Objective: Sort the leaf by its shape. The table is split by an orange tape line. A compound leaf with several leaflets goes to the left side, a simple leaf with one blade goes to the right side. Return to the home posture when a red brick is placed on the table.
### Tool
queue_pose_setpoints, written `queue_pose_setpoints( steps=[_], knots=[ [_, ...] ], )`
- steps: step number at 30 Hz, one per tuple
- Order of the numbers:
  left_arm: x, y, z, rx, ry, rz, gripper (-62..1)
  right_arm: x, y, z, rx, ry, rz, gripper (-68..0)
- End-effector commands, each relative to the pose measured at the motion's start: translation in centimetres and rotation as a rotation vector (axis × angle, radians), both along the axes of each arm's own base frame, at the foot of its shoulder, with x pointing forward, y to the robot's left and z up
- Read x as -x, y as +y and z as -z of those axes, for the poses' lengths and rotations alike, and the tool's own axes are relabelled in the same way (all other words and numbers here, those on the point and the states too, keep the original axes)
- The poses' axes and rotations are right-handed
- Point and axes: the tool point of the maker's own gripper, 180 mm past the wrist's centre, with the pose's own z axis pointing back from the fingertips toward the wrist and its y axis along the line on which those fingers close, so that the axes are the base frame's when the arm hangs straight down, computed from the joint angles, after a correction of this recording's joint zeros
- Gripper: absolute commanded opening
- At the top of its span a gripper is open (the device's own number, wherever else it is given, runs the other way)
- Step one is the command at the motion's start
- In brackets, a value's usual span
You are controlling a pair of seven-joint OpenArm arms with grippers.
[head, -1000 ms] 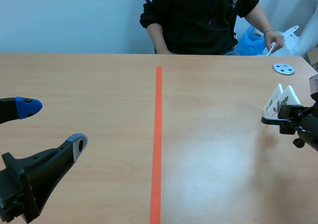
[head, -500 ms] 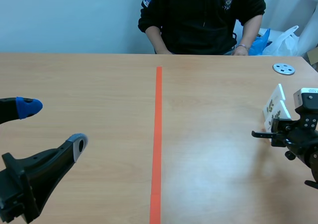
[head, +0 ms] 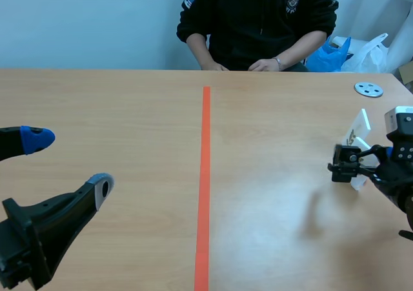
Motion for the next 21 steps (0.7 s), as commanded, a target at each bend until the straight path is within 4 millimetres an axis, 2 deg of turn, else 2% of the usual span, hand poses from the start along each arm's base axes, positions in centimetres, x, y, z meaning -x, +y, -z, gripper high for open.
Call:
queue_pose_setpoints(
  steps=[1,5,9,17,21],
  knots=[
    [-0.1,-0.3,-0.7,0.027,-0.023,0.006,1.4,-1.0,-1.1,-3.8,0.032,-0.094,-0.017,-13.3],
    [-0.1,-0.3,-0.7,0.027,-0.023,0.006,1.4,-0.2,-0.4,-6.8,0.033,-0.150,-0.076,-7.8],
    [-0.1,-0.3,-0.7,0.027,-0.024,0.005,1.4,1.4,1.0,-9.2,0.023,-0.190,-0.158,0.4],
    [-0.1,-0.3,-0.7,0.028,-0.025,0.005,1.4,5.7,5.8,-12.0,-0.004,-0.164,-0.369,0.4],
    [-0.1,-0.3,-0.7,0.027,-0.024,0.006,1.4,7.8,7.6,-13.6,-0.008,-0.161,-0.445,0.4]
  ],
)
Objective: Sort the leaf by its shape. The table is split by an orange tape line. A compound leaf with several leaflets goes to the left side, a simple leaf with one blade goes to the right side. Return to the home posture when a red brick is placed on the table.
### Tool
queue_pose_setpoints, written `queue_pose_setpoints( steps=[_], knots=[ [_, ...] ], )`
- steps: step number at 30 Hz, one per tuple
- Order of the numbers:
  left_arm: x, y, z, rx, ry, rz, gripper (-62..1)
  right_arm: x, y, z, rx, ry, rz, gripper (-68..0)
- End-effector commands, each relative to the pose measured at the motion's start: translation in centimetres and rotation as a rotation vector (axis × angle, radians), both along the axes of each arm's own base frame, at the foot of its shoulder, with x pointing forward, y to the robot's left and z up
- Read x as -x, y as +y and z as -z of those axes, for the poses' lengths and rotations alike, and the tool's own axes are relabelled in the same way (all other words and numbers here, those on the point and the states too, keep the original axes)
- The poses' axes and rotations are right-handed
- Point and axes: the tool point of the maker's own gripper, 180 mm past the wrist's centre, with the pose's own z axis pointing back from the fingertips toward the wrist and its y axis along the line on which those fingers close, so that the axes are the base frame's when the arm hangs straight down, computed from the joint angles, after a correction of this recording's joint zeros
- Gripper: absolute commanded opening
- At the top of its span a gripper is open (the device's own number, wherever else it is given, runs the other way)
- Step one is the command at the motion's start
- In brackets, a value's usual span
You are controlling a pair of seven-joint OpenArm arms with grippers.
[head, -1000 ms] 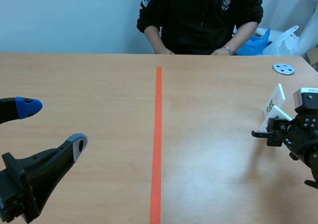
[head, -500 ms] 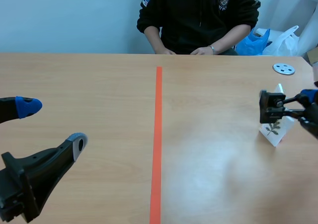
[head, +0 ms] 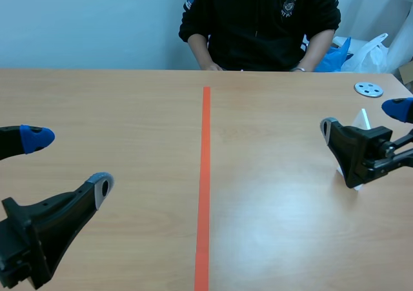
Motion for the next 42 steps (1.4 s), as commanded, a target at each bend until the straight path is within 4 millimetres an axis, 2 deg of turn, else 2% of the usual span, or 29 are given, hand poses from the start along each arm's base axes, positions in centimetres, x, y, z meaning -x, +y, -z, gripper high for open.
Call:
queue_pose_setpoints(
  steps=[1,7,11,42],
  knots=[
    [-0.1,-0.3,-0.7,0.026,-0.021,0.006,1.4,0.1,-0.4,-1.3,0.011,-0.021,-0.002,0.4],
    [-0.1,-0.3,-0.6,0.025,-0.020,0.006,1.4,2.7,1.7,-2.3,0.004,0.025,-0.079,0.4],
    [-0.1,-0.3,-0.6,0.024,-0.019,0.006,1.4,3.5,2.5,-2.3,0.009,0.045,-0.099,0.4],
    [-0.1,-0.3,-0.6,0.024,-0.019,0.006,1.4,3.6,2.5,-2.1,0.011,0.054,-0.098,0.4]
  ],
)
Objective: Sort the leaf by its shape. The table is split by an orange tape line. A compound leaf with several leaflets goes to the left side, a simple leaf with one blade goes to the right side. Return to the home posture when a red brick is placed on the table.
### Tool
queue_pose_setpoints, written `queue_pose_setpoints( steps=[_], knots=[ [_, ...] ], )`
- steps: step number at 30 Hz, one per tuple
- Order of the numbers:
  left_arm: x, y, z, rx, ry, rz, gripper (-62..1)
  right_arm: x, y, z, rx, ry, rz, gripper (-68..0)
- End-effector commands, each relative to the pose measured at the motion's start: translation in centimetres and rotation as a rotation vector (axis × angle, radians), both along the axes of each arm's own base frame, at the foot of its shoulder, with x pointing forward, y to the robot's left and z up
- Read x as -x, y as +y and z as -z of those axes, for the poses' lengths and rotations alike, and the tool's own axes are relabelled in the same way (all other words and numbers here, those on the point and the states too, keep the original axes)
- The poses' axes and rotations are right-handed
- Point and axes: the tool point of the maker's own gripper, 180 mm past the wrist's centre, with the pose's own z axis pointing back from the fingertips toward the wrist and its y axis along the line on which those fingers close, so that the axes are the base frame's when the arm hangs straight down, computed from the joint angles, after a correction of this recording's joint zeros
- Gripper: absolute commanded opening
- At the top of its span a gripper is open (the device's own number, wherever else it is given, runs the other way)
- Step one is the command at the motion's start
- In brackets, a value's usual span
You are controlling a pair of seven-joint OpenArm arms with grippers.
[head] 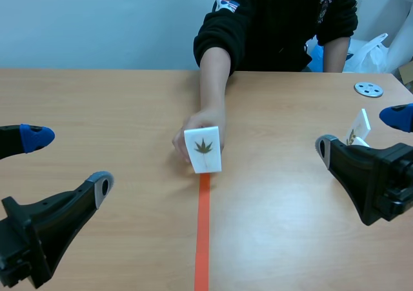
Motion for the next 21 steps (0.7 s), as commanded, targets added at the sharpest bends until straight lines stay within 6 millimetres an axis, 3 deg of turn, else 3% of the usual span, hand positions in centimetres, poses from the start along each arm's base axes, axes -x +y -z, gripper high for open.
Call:
queue_pose_setpoints(
  steps=[1,21],
  knots=[
    [-0.04,-0.31,-0.55,0.023,-0.016,0.006,1.4,-0.38,-0.04,-0.66,-0.010,-0.026,-0.002,0.4],
    [-0.05,-0.39,0.03,-0.003,0.011,0.018,1.4,-0.37,-0.05,-0.59,-0.008,-0.023,-0.002,0.4]
  ],
)
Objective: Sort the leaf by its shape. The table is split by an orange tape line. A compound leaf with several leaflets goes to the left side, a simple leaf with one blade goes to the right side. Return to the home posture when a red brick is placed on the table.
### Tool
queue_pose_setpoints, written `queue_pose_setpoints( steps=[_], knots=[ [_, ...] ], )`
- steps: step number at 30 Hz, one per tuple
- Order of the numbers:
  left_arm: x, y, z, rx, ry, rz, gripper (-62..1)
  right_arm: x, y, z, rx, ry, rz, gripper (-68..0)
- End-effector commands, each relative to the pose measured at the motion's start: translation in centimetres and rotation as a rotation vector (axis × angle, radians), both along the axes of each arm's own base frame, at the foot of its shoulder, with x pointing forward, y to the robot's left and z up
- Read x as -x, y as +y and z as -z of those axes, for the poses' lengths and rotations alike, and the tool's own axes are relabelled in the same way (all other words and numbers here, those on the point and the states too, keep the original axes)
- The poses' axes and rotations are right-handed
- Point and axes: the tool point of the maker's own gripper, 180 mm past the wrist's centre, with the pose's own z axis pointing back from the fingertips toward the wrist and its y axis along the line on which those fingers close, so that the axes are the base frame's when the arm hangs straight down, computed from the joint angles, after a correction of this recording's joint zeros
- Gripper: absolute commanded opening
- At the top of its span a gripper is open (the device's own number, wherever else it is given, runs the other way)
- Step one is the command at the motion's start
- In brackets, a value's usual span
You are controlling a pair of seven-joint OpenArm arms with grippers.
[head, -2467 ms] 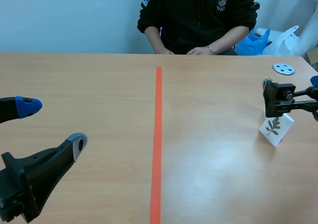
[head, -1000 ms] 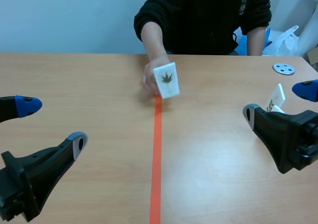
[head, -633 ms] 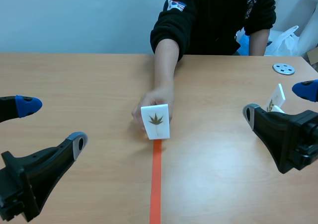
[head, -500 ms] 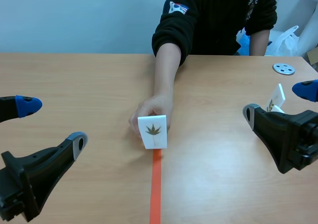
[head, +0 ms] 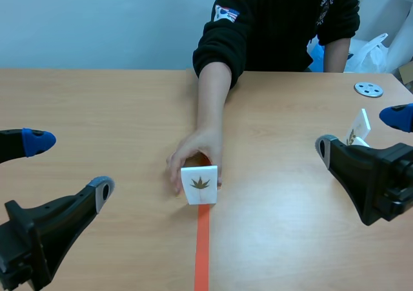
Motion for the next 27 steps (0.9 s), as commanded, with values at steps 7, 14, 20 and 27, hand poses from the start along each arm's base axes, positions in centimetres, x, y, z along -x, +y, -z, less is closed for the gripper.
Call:
queue_pose_setpoints(
  steps=[7,14,20,27],
  knots=[
    [-1.4,-0.3,-0.3,-0.012,-0.025,0.047,1.4,-0.4,-0.1,-0.6,-0.004,-0.023,-0.002,0.4],
    [-3.0,0.9,2.2,-0.021,0.007,0.052,1.4,-0.4,-0.1,-0.4,0.000,-0.018,-0.001,0.4],
    [-4.5,0.8,5.1,-0.023,0.038,0.092,1.4,-0.4,-0.2,-0.4,0.002,-0.018,0.000,0.4],
    [-6.2,-0.7,8.0,-0.047,0.032,0.165,1.4,-0.4,-0.3,-0.2,0.024,-0.017,0.001,0.4]
  ],
)
